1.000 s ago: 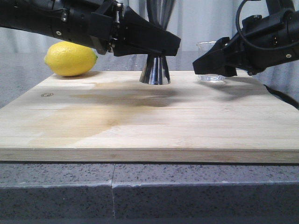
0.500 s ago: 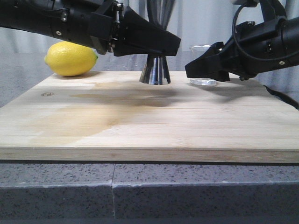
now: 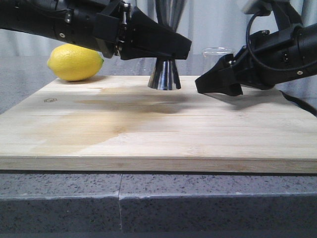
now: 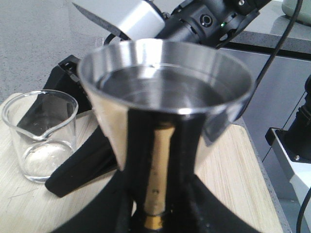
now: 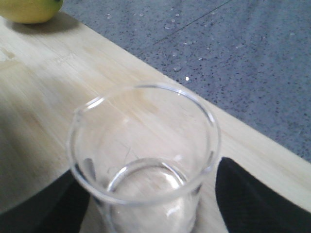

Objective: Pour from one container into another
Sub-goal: 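Lower the empty beaker onto the board and open the right gripper, then move the filled jigger toward the lemon with the left gripper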

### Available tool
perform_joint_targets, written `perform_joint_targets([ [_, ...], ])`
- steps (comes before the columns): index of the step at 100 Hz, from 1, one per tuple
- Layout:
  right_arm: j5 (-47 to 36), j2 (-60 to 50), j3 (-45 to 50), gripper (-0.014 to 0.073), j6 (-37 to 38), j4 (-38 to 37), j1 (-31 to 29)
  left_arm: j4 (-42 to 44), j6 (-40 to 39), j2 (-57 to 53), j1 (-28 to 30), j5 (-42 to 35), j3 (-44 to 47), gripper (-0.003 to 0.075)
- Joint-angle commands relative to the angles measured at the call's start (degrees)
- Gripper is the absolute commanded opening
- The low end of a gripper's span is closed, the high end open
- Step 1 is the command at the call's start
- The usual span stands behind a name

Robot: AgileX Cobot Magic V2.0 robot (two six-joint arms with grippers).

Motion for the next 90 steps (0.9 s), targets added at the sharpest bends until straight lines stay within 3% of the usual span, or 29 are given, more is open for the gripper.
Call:
perform_joint_targets([
  [1,-2.8,-1.9,-1.5,0.0505,-0.4,2.8,-0.3,-4.5,-0.4,-3.1,-0.4,6.0,-1.7,-0.0019],
  [22,-2.8,-4.1,-3.4,0.0569,-0.4,4.8,-0.3,-4.5,-0.4,-3.1,-0.4,6.0,-1.7,-0.0019],
  [53,-2.5,-10.9,-8.4,0.057,-0.4,4.8,-0.3,-4.5,-0.4,-3.1,0.0,6.0,-1.7,-0.0019],
  [90,-2.5,-24.4,-10.5,0.057,-0.3,4.8,-0.3,-4.6,1.3,-3.1,5.3,6.0,-1.7,-0.0019],
])
